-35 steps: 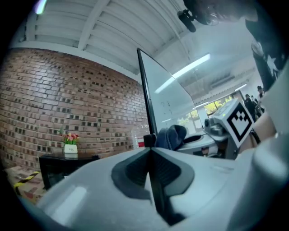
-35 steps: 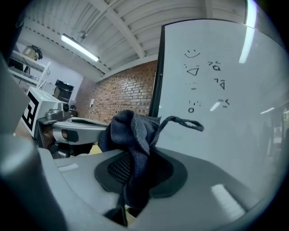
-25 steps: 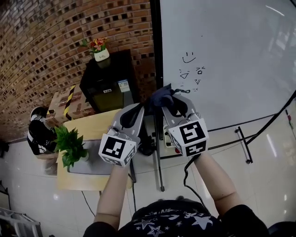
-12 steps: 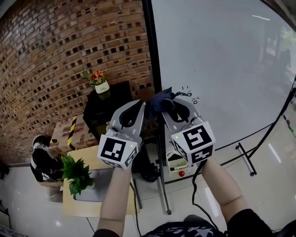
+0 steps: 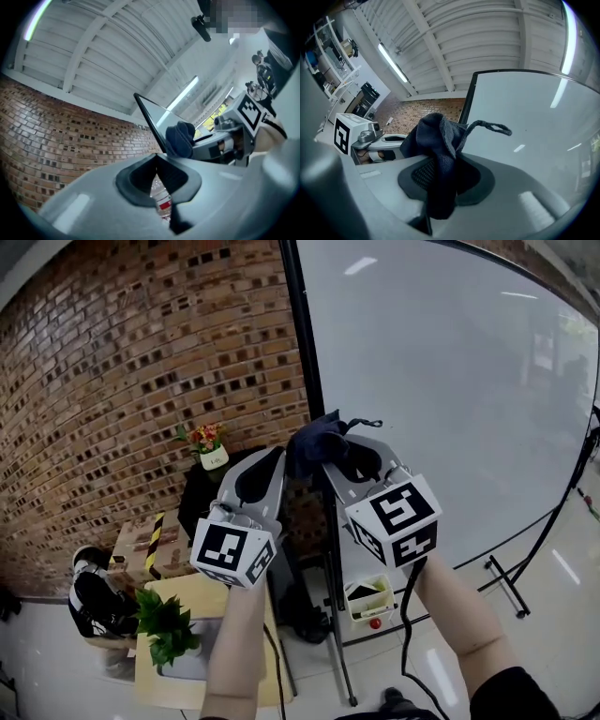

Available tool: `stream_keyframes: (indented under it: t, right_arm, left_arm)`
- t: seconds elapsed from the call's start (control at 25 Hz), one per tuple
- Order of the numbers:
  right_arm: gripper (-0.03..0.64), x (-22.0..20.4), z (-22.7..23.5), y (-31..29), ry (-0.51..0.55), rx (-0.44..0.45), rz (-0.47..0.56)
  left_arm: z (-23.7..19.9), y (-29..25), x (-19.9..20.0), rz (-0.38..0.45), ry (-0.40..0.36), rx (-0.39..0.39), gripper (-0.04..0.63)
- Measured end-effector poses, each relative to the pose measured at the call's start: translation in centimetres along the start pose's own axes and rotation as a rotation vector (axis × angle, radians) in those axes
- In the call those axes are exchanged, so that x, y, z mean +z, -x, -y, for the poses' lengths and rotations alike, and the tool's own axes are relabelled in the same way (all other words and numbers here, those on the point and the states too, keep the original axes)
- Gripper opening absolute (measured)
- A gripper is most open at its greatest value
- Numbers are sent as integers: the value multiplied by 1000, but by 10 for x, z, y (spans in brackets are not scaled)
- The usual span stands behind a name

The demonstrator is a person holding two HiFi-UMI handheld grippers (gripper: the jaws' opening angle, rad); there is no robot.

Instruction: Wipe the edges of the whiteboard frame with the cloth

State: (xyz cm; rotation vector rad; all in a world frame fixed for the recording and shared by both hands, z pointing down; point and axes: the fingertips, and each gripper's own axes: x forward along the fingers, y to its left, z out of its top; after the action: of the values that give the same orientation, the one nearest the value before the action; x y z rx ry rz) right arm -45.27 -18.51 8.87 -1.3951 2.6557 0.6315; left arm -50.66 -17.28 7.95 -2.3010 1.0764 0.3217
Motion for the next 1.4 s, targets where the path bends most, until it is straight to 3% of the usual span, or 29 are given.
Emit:
stream_keyframes:
  t: [0.36, 0.76, 1.2, 1.4]
  right_arm:
    - [80, 68, 24, -16, 27, 52, 115]
    - [80, 129, 41, -31, 117, 34, 249]
    - [80, 196, 67, -47, 165, 19, 351]
    - [80, 228, 74, -48, 288, -36, 408]
  left_arm:
    - [-24, -25, 47, 44, -78, 31, 5]
    - [-45, -56, 107, 154, -173, 49, 5]
    - [-89, -88, 161, 216, -272, 110, 5]
    - [-94, -103, 184, 222, -341, 101, 5]
